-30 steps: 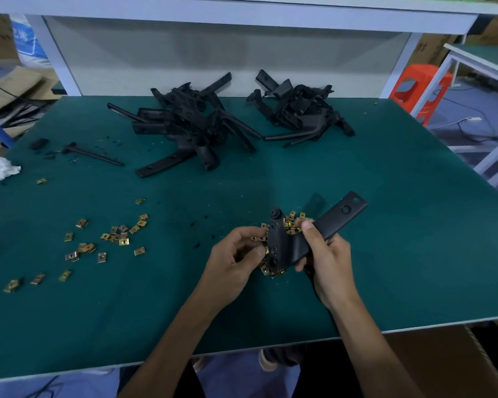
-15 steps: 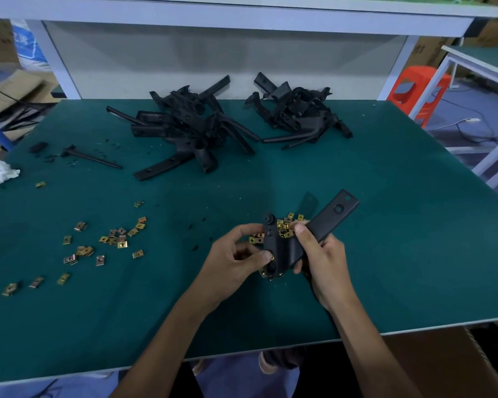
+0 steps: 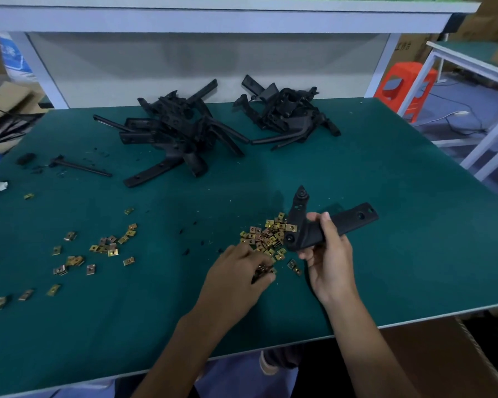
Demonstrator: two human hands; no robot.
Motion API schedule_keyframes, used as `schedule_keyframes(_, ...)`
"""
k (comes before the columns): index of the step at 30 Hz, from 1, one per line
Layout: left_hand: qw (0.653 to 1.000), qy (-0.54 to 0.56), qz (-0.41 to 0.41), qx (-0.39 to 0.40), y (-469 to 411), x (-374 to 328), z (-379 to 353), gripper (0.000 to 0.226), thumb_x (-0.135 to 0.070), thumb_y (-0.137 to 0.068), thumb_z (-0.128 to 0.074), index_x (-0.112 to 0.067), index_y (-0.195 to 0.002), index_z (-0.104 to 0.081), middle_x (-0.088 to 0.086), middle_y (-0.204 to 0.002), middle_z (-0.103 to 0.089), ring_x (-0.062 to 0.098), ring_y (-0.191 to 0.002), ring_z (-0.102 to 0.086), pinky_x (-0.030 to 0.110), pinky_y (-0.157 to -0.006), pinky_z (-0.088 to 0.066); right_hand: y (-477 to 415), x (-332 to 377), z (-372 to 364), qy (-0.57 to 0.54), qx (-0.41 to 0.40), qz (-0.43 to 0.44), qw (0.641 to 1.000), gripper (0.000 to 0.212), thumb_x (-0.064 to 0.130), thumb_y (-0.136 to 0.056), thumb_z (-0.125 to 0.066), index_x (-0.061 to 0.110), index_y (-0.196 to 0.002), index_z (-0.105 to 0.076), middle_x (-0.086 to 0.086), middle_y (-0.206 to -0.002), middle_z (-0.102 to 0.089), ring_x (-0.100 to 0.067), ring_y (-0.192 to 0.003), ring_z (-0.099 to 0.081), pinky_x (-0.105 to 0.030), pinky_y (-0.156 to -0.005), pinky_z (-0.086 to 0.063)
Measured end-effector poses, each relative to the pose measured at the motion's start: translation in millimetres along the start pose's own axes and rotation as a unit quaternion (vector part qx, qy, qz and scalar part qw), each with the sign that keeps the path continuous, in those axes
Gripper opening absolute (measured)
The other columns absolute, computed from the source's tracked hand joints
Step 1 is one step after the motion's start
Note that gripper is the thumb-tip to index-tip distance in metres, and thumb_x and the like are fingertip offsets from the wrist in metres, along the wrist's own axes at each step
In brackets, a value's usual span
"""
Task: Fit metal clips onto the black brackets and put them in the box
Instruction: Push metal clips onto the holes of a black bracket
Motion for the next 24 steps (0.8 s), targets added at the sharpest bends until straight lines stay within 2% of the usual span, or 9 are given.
schedule_keyframes(5, 0.996, -0.053, -0.042, -0.05, -8, -1, -4, 0.024, -0.038, -0.1, -0.055, -0.026, -0.114, -0.07, -0.006, -0.115, -0.056, 0.016, -0.111, -0.047, 0.027, -0.094, -0.038, 3, -1, -5, 0.023, 0.016, 0.016, 0.999, 0.026, 0.029, -0.103, -0.059, 0.008, -0.093, -0.072, -0.004, -0.076, -0.069, -0.014, -0.051, -0.057, -0.023, -0.039, -0.046)
schedule_keyframes(10, 0.993, -0.024, -0.022, -0.116, -12, 2, -2, 0.024, -0.034, -0.104, -0.047, -0.018, -0.106, -0.065, -0.005, -0.102, -0.054, 0.011, -0.094, -0.041, 0.024, -0.077, -0.036, 5, -1, -7, 0.032, 0.03, 0.022, 0.999, 0.026, 0.029, -0.102, -0.06, 0.012, -0.088, -0.074, -0.005, -0.079, -0.069, -0.015, -0.053, -0.059, -0.024, -0.039, -0.046)
schedule_keyframes(13, 0.985, 0.086, 0.03, -0.143, -10, 7, 4, 0.029, -0.046, -0.103, -0.031, -0.029, -0.098, -0.054, -0.015, -0.089, -0.058, 0.007, -0.083, -0.048, 0.023, -0.067, -0.036, 5, -2, -6, 0.036, 0.039, 0.024, 0.998, 0.025, 0.031, -0.101, -0.062, 0.013, -0.088, -0.074, -0.006, -0.076, -0.067, -0.016, -0.051, -0.058, -0.025, -0.039, -0.046)
schedule_keyframes(15, 0.967, 0.187, 0.084, -0.153, -10, 11, 9, 0.023, -0.045, -0.104, -0.032, -0.034, -0.095, -0.05, -0.014, -0.084, -0.064, 0.008, -0.077, -0.058, 0.022, -0.062, -0.042, 5, -4, -6, 0.045, 0.05, 0.029, 0.997, 0.026, 0.035, -0.098, -0.064, 0.012, -0.09, -0.074, -0.005, -0.077, -0.067, -0.016, -0.054, -0.059, -0.025, -0.039, -0.046)
schedule_keyframes(17, 0.953, 0.227, 0.117, -0.164, -11, 16, 14, 0.018, -0.038, -0.106, -0.038, -0.037, -0.097, -0.053, -0.021, -0.088, -0.065, 0.004, -0.076, -0.06, 0.016, -0.063, -0.045, 5, -6, -6, 0.065, 0.062, 0.035, 0.995, 0.029, 0.038, -0.096, -0.068, 0.01, -0.092, -0.073, -0.006, -0.076, -0.067, -0.017, -0.056, -0.06, -0.026, -0.04, -0.046)
schedule_keyframes(19, 0.94, 0.266, 0.139, -0.16, -14, 19, 18, 0.018, -0.033, -0.107, -0.041, -0.033, -0.1, -0.057, -0.02, -0.086, -0.066, 0.002, -0.074, -0.059, 0.016, -0.066, -0.048, 5, -9, -7, 0.09, 0.074, 0.038, 0.993, 0.029, 0.042, -0.093, -0.068, 0.014, -0.088, -0.076, -0.008, -0.07, -0.063, -0.02, -0.051, -0.057, -0.027, -0.04, -0.046)
schedule_keyframes(21, 0.917, 0.339, 0.154, -0.142, -16, 19, 20, 0.021, -0.026, -0.107, -0.041, -0.022, -0.099, -0.059, -0.015, -0.082, -0.068, 0.002, -0.07, -0.058, 0.022, -0.067, -0.052, 7, -11, -7, 0.118, 0.087, 0.046, 0.988, 0.034, 0.048, -0.089, -0.068, 0.015, -0.087, -0.077, -0.01, -0.065, -0.061, -0.022, -0.047, -0.055, -0.028, -0.042, -0.047)
schedule_keyframes(24, 0.883, 0.425, 0.162, -0.112, -16, 16, 21, 0.022, -0.02, -0.107, -0.043, -0.012, -0.098, -0.061, -0.01, -0.078, -0.068, 0.004, -0.069, -0.057, 0.019, -0.066, -0.051, 8, -11, -7, 0.138, 0.094, 0.055, 0.984, 0.041, 0.054, -0.086, -0.068, 0.014, -0.088, -0.076, -0.011, -0.062, -0.06, -0.024, -0.045, -0.055, -0.029, -0.044, -0.047)
Point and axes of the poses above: each hand's wrist, its own y-axis away from the middle knuckle, its own z-axis out of the back of the hand, x = y × z, the point moved 1 cm from there along -y, towards the middle knuckle
